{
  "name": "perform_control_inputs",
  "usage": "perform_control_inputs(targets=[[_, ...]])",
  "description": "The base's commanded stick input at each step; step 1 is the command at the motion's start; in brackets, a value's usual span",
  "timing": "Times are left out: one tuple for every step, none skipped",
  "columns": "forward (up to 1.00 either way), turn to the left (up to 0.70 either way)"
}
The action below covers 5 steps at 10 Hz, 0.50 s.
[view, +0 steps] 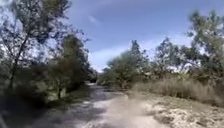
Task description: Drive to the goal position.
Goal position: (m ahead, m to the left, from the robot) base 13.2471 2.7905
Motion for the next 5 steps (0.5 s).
perform_control_inputs(targets=[[0.50,0.00],[0.50,0.00],[0.50,0.00],[0.50,0.00],[0.50,0.00]])
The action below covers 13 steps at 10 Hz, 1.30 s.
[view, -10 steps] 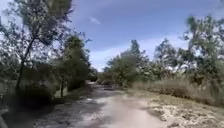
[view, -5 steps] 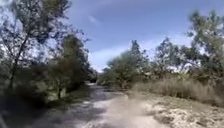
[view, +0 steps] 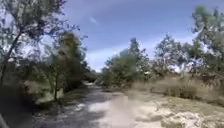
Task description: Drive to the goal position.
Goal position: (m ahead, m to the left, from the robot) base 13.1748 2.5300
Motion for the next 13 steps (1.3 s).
perform_control_inputs(targets=[[0.50,0.00],[0.50,0.00],[0.50,0.00],[0.50,0.00],[0.50,0.00],[0.50,0.00],[0.50,0.00],[0.50,0.00],[0.50,0.00],[0.50,0.00],[0.50,0.00],[0.50,0.00],[0.50,0.00]])
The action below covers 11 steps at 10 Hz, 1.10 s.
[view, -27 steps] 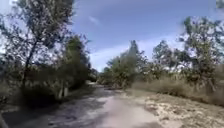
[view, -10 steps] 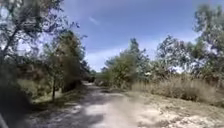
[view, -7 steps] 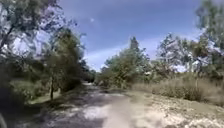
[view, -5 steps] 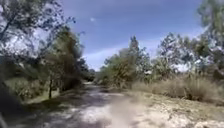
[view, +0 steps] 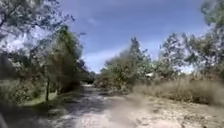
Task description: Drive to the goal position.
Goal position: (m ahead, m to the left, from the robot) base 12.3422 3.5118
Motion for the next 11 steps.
perform_control_inputs(targets=[[0.50,0.00],[0.50,0.00],[0.50,0.00],[0.50,0.00],[0.50,0.00],[0.50,0.00],[0.50,0.01],[0.50,0.08],[0.50,0.14],[0.50,0.21],[0.50,0.28]])
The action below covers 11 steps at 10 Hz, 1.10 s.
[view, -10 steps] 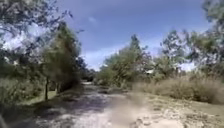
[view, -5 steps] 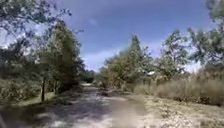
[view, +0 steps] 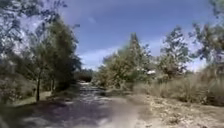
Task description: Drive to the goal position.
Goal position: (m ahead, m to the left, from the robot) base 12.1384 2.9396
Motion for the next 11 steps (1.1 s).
perform_control_inputs(targets=[[0.50,0.35],[0.50,0.42],[0.50,0.47],[0.50,0.48],[0.50,0.49],[0.50,0.38],[0.50,0.09],[0.50,0.00],[0.50,0.11],[0.50,0.47],[0.50,0.14]])
